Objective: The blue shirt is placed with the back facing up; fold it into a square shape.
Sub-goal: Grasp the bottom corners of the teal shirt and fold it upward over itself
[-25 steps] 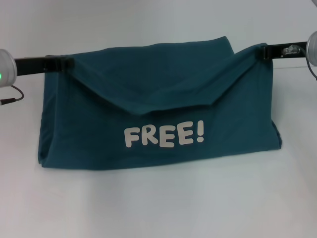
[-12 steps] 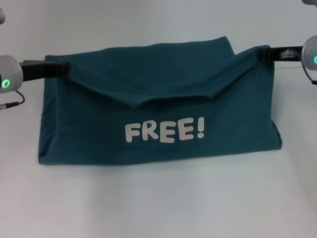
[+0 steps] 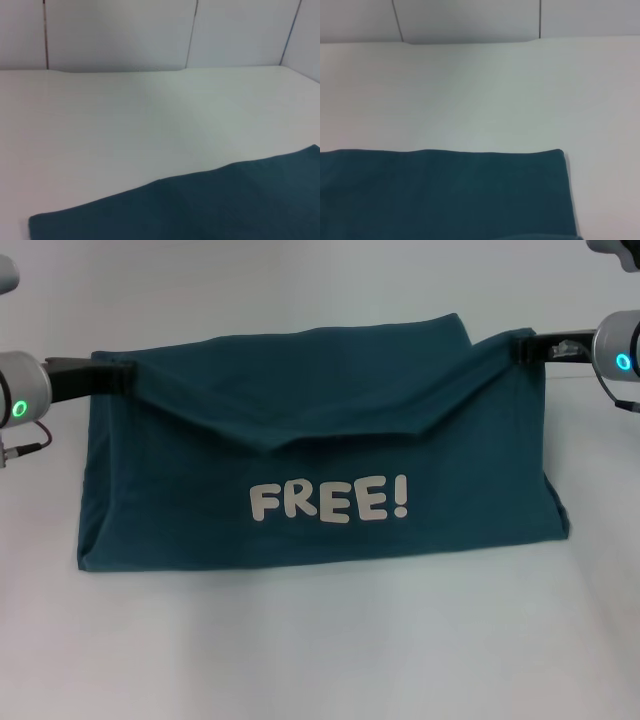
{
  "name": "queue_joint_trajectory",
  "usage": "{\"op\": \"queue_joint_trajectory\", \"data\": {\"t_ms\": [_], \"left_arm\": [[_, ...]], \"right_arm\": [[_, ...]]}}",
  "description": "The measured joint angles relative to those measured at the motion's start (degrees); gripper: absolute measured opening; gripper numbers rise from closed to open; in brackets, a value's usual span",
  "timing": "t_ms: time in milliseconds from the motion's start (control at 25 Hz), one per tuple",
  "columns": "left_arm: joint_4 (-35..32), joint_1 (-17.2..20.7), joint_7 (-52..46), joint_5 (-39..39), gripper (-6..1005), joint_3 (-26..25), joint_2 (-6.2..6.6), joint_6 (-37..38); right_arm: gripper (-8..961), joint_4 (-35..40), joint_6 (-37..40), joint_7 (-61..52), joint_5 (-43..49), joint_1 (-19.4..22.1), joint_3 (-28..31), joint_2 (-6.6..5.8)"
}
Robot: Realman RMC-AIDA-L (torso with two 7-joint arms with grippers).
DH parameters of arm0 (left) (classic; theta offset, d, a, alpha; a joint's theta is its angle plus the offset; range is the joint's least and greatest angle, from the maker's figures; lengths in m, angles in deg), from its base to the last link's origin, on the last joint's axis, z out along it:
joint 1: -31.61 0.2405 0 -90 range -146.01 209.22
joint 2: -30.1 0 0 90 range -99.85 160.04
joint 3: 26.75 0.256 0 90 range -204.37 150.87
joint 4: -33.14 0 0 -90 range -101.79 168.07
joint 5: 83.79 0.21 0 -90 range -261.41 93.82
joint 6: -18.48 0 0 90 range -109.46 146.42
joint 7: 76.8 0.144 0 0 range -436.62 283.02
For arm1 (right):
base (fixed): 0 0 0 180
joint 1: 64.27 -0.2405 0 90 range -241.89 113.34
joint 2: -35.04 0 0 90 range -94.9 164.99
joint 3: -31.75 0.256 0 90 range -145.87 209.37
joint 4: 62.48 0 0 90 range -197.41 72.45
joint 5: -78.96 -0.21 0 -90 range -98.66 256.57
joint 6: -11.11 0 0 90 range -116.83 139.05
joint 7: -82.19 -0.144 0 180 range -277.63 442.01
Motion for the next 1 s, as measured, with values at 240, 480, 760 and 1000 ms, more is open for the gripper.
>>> {"op": "queue_joint_trajectory", "data": {"t_ms": [240, 480, 760, 1000], "left_arm": [[0.9, 0.4, 0.1, 0.1, 37, -0.1, -0.95, -2.1], [1.2, 0.1, 0.8, 0.1, 184, 0.1, -1.15, -2.7], [3.7, -1.6, 0.9, 0.2, 338, 0.1, -0.75, -4.3], [5.1, -2.3, 1.1, 1.4, 484, 0.1, -0.53, -6.2]], "right_arm": [[72, -0.3, -2.2, 0.1, -0.2, 0.1, -0.7, 0.74], [91, -2.2, -5.0, 0.1, 0.1, -0.2, -2.0, 0.91], [458, -2.5, -5.0, 0.1, -0.1, -0.5, -2.0, 0.83], [717, -2.5, -4.9, 0.1, -0.1, 0.1, -2.0, 0.99]]}}
